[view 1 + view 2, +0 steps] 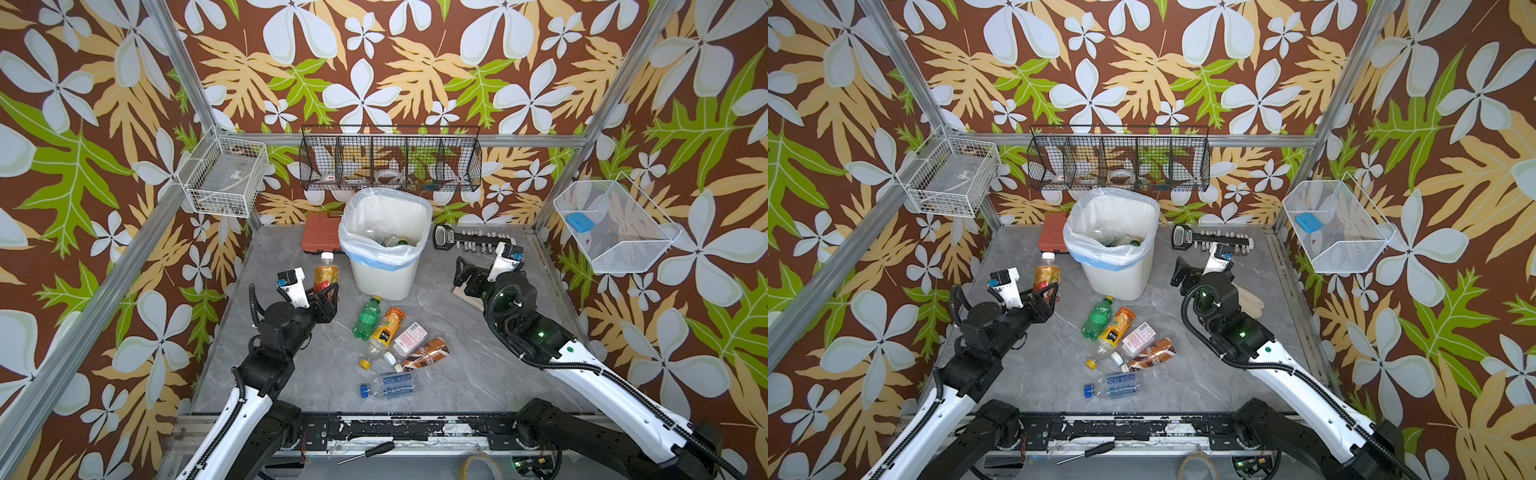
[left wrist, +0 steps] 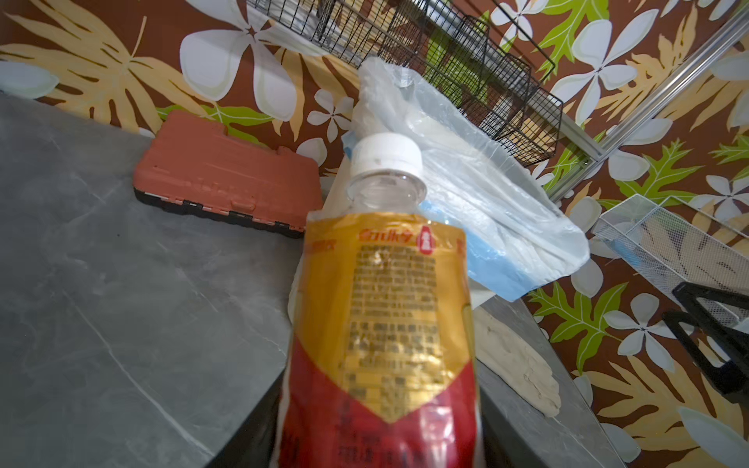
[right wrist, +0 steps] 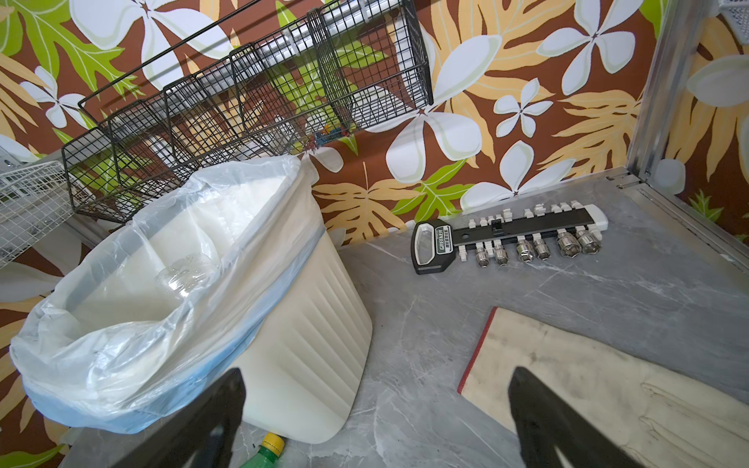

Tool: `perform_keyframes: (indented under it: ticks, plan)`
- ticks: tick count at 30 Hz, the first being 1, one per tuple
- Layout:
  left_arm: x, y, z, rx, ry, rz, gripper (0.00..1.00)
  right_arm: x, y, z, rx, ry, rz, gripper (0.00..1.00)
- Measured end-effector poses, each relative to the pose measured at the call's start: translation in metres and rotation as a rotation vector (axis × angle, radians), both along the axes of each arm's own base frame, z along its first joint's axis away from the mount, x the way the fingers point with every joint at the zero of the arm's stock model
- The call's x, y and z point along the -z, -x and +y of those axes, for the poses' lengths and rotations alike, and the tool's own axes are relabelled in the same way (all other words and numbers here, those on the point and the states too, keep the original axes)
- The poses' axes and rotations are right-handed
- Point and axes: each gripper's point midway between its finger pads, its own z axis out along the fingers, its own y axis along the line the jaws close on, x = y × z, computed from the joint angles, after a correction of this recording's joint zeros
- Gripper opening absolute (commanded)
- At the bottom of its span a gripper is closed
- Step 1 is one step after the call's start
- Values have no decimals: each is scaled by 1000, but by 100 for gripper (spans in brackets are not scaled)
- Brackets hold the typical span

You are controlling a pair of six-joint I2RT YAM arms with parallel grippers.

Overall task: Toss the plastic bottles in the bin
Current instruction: 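Carry the red-yellow bottle with the left gripper over the bin and release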

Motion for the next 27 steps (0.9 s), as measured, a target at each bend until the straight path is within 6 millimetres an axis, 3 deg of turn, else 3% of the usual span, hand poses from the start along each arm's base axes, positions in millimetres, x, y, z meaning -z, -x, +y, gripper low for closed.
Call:
perform_keyframes:
  ticks: [8, 15, 18, 21, 27]
  plan:
    - [-76, -32, -27, 98, -25, -107, 56, -3, 3, -2, 0, -7, -11, 100]
    - [-123, -90, -92, 226, -104, -131, 56, -5, 8, -6, 7, -10, -18, 100]
    - [-121, -117, -115, 251, -138, -106, 56, -7, 11, -11, 20, -8, -21, 100]
    - [-101, -141, -128, 242, -183, -44, 56, -10, 15, -16, 31, -13, -31, 100]
    - [-74, -161, -141, 248, -225, 30, 56, -11, 17, -21, 48, -9, -33, 100]
